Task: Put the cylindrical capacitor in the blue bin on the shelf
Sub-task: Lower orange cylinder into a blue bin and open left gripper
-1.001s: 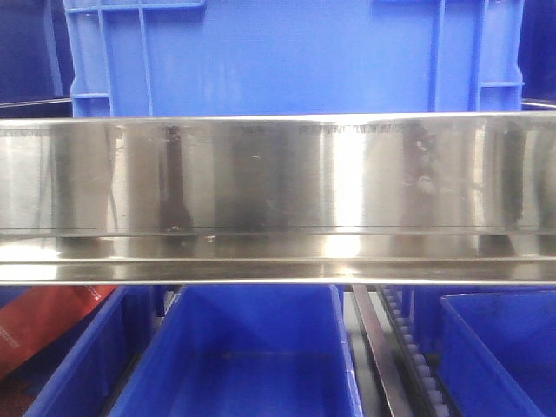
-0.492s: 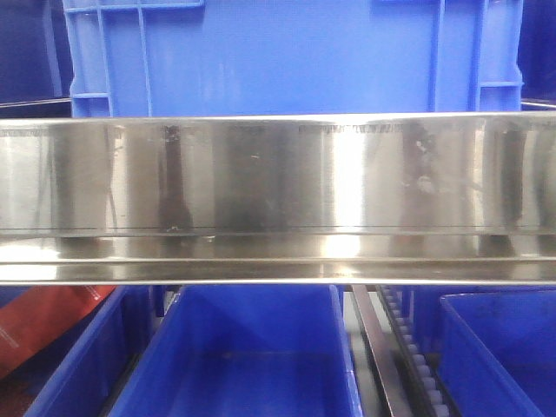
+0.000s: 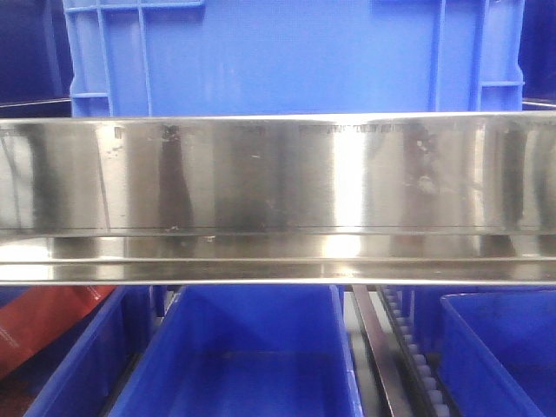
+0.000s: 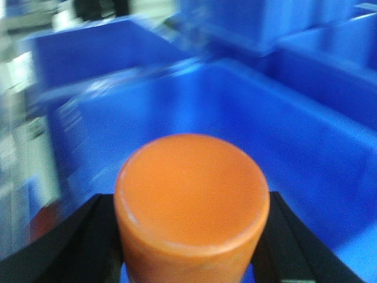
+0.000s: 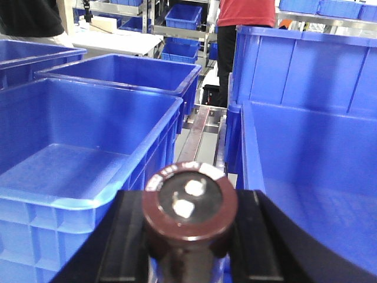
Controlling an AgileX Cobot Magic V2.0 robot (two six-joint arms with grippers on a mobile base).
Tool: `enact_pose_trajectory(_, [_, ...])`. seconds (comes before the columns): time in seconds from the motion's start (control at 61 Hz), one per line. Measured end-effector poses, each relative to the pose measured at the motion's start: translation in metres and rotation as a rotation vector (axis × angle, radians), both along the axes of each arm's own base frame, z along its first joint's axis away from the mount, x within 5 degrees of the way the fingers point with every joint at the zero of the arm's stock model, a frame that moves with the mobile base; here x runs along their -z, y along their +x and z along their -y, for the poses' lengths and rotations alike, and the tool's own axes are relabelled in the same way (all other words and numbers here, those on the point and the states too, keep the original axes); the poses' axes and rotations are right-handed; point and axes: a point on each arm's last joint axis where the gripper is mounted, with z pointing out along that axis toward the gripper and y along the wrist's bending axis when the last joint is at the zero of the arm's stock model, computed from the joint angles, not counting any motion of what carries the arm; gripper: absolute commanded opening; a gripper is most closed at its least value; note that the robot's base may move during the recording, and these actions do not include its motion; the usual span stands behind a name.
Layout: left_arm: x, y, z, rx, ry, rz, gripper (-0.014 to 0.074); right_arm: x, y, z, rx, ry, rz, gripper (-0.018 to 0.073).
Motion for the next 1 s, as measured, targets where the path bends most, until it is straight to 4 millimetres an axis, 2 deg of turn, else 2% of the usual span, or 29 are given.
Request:
enact_pose_trajectory(0.049, [-0.003,0.009,0.014,0.026,-0.001,0.006,-0.0111,0.0,0.0,0.0,0.0,0.0,0.002,-0.0043])
enact_pose_trajectory(0.148, [0.005,0.035,0.044,0.06,0.012,-0.014,-0.0111,0.0,0.0,0.0,0.0,0.0,0.002,-0.0043])
enact_pose_trajectory(0.262, [0.03,0.067,0.074,0.077,0.049,-0.069,-0.0111,0.0,0.0,0.0,0.0,0.001,0.004,-0.0043])
enact_pose_trajectory(0.459, [0.083,0.105,0.102,0.078,0.125,-0.178,-0.0087,0.0,0.0,0.0,0.0,0.001,0.004,-0.0043])
enact_pose_trajectory(0.508, [0.093,0.11,0.106,0.078,0.142,-0.203,-0.0027,0.0,0.0,0.0,0.0,0.001,0.004,-0.0043])
enact_pose_trajectory(0.59, [0.105,0.116,0.11,0.078,0.163,-0.234,0.0138,0.0,0.0,0.0,0.0,0.001,0.004,-0.0043])
enact_pose_trajectory(0.656, [0.109,0.117,0.111,0.078,0.174,-0.248,0.0356,0.0,0.0,0.0,0.0,0.001,0.004,-0.0043])
enact_pose_trajectory(0.755, [0.109,0.117,0.111,0.079,0.176,-0.251,0.0624,0.0,0.0,0.0,0.0,0.001,0.004,-0.0043])
enact_pose_trajectory(0.935, [0.105,0.115,0.109,0.079,0.171,-0.243,0.0472,0.0,0.0,0.0,0.0,0.001,0.004,-0.0043])
enact_pose_trajectory(1.001, [0.099,0.11,0.106,0.08,0.17,-0.241,0.0366,0.0,0.0,0.0,0.0,0.001,0.004,-0.0043])
